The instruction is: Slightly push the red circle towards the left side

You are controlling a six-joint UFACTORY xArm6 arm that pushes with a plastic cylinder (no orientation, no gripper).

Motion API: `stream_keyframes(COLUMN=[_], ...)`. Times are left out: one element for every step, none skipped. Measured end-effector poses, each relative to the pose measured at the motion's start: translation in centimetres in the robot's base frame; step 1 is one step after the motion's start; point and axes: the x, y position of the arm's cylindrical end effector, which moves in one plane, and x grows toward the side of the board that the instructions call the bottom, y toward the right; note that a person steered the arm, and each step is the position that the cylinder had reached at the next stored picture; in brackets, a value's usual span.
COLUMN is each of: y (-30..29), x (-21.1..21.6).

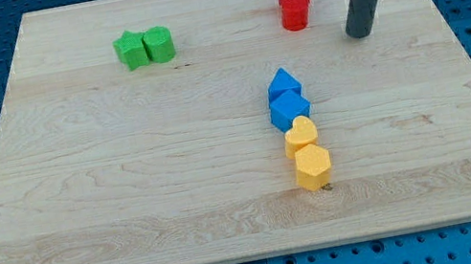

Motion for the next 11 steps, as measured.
stream_keyframes(y=[0.0, 0.0, 0.0, 0.0, 0.3, 1.7, -0.3, -4.7, -6.2, -8.2, -8.2], x=[-0.1, -0.2, -0.2, -0.2, -0.2, -1.2, -5.0, -3.5, -2.7, -1.4, -1.4])
